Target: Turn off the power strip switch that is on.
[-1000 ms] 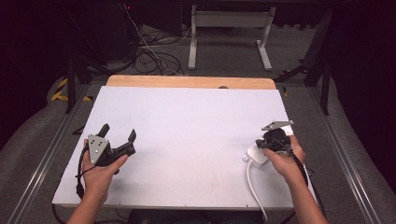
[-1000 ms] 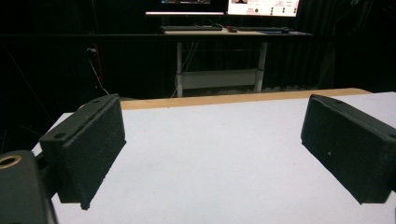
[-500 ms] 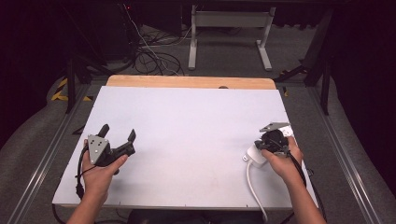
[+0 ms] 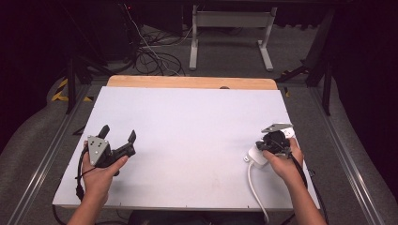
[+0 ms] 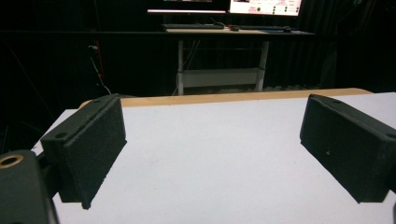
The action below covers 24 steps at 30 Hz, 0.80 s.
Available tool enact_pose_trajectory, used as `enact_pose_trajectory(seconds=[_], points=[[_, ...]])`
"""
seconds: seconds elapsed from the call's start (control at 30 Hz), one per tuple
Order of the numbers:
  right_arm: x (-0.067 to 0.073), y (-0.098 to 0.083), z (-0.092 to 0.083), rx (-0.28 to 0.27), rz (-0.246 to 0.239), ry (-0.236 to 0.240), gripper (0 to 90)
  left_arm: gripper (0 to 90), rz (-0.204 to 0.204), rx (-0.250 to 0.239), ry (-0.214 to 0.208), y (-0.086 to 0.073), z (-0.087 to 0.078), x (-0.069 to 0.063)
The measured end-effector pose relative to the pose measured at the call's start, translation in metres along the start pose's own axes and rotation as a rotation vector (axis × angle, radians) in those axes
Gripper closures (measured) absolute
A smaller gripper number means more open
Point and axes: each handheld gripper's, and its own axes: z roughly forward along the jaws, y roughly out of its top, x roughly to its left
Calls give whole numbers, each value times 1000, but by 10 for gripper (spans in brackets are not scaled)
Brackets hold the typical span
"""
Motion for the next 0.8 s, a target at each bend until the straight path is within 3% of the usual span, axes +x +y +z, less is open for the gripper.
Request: enact_pose_trajectory(seconds=[0.8], points=[[1,-1,0,-2,8,-14,900,76,-4,1,2,0,-2,0]])
